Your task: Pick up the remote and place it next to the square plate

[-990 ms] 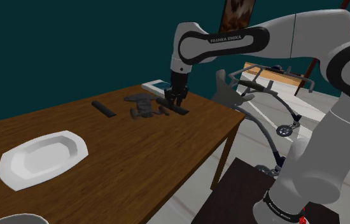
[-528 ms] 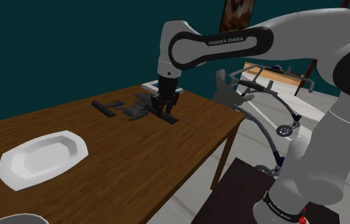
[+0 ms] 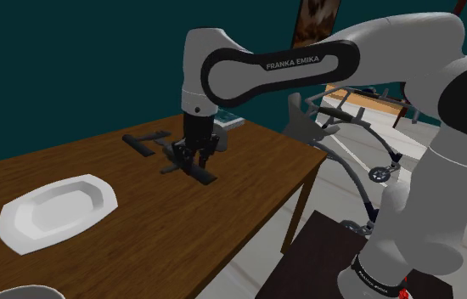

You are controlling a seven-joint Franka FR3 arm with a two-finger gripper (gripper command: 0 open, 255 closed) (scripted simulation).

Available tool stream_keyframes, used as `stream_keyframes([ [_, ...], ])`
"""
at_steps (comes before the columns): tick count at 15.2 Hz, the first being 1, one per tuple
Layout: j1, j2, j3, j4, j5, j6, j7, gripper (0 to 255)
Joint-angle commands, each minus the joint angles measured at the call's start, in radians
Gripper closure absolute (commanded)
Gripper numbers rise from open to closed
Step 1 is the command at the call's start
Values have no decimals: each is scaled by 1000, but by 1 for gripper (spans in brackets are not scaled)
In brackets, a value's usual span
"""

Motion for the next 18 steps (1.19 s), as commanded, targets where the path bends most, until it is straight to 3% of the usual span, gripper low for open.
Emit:
stream_keyframes([
  [1, 24, 24, 23, 35, -6, -8, 50, 255],
  [13, 187, 276, 125, 359, -86, -70, 327, 255],
  [18, 191, 284, 125, 317, -89, -20, 331, 255],
])
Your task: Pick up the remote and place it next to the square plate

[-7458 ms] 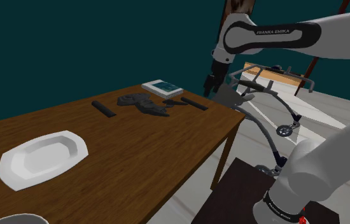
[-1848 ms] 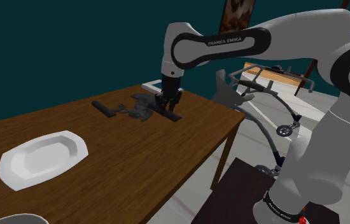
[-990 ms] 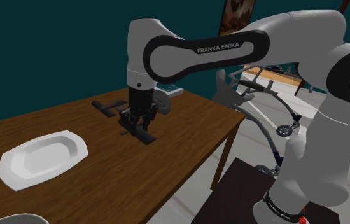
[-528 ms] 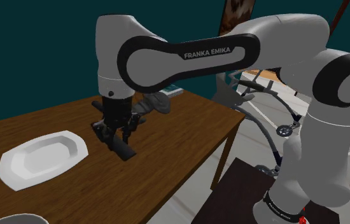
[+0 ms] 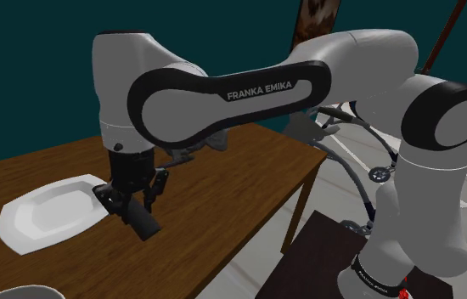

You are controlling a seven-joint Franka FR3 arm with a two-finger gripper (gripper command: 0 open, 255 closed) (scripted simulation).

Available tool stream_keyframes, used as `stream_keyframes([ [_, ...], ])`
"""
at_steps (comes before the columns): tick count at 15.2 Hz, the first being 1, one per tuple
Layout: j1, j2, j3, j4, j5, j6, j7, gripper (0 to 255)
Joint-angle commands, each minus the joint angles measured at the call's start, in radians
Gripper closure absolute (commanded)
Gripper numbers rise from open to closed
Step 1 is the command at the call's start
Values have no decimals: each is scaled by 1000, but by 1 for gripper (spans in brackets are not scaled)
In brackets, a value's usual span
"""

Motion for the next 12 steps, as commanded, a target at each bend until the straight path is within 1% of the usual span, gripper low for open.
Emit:
stream_keyframes([
  [1, 0, 2, -1, -23, -1, 26, 0, 255],
  [11, -1, 24, -3, -133, -6, 156, -2, 255],
  [12, -1, 23, -3, -133, -6, 157, -2, 255],
])
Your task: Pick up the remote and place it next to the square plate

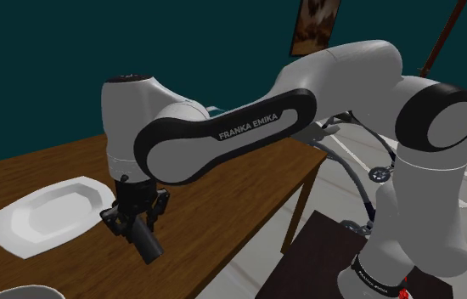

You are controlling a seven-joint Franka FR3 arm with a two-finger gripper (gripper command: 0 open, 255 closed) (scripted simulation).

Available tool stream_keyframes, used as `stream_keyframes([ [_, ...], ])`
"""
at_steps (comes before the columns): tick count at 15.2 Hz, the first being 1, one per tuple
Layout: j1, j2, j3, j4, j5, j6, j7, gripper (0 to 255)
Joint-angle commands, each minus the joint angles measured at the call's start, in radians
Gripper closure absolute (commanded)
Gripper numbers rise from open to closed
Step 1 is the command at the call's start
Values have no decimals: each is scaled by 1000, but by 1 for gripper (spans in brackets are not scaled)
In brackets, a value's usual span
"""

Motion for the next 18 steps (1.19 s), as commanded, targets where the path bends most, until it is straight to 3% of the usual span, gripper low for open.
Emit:
stream_keyframes([
  [1, 0, 0, 0, -7, 0, 8, 0, 255],
  [7, 0, 0, 0, -7, 0, 8, 0, 255],
  [8, 0, 0, 0, -7, 0, 8, 0, 0],
  [13, 0, 0, 0, -7, 0, 8, 0, 0],
  [18, -5, -29, 1, 79, 8, -107, -5, 0],
])
